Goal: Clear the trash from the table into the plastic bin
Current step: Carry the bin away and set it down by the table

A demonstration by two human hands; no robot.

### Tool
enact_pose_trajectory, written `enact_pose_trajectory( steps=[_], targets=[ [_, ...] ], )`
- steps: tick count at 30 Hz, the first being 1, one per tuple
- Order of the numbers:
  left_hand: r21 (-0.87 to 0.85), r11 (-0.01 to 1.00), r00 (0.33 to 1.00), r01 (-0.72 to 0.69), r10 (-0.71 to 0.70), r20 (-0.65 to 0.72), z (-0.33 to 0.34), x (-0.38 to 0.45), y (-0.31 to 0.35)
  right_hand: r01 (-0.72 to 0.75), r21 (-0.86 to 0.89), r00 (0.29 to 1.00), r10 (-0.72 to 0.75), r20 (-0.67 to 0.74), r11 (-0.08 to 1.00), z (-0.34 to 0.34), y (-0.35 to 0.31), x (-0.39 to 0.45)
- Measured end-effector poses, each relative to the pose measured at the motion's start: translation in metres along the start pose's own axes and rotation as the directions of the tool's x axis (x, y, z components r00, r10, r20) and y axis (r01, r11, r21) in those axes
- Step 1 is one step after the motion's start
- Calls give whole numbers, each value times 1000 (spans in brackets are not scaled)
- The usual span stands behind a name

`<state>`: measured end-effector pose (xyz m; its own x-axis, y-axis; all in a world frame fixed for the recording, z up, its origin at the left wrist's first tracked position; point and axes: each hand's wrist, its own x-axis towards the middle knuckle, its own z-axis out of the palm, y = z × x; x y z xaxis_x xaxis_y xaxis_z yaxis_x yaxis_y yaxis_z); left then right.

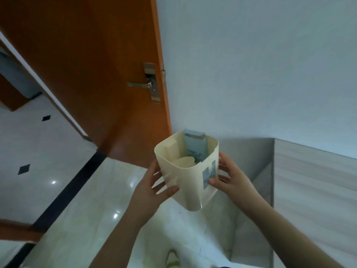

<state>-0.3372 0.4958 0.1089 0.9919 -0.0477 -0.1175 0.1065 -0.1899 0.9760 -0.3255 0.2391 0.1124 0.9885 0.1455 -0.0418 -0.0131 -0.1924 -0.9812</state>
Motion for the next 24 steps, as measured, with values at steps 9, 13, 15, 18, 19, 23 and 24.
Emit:
enact_pose_trajectory(
  steps=[9,13,15,18,19,23,24],
  targets=[
    [3,997,961,-76,72,268,-20,83,9,27,82,978,-9,-208,996,30,-13,34],
    [-9,988,909,-155,146,390,15,115,20,16,87,940,14,-340,996,7,-7,30],
    [12,983,883,-184,160,441,38,129,22,10,92,913,29,-408,996,-10,1,27],
    [84,961,850,-263,190,491,75,151,25,28,107,860,31,-509,994,-35,14,20],
    [100,950,836,-296,207,509,88,158,25,27,119,842,41,-537,993,-43,19,17],
    [147,911,777,-385,234,585,147,183,30,24,111,780,51,-624,994,-75,40,10],
    [168,896,762,-412,238,602,161,189,33,17,96,766,49,-641,995,-84,45,9]
  ],
)
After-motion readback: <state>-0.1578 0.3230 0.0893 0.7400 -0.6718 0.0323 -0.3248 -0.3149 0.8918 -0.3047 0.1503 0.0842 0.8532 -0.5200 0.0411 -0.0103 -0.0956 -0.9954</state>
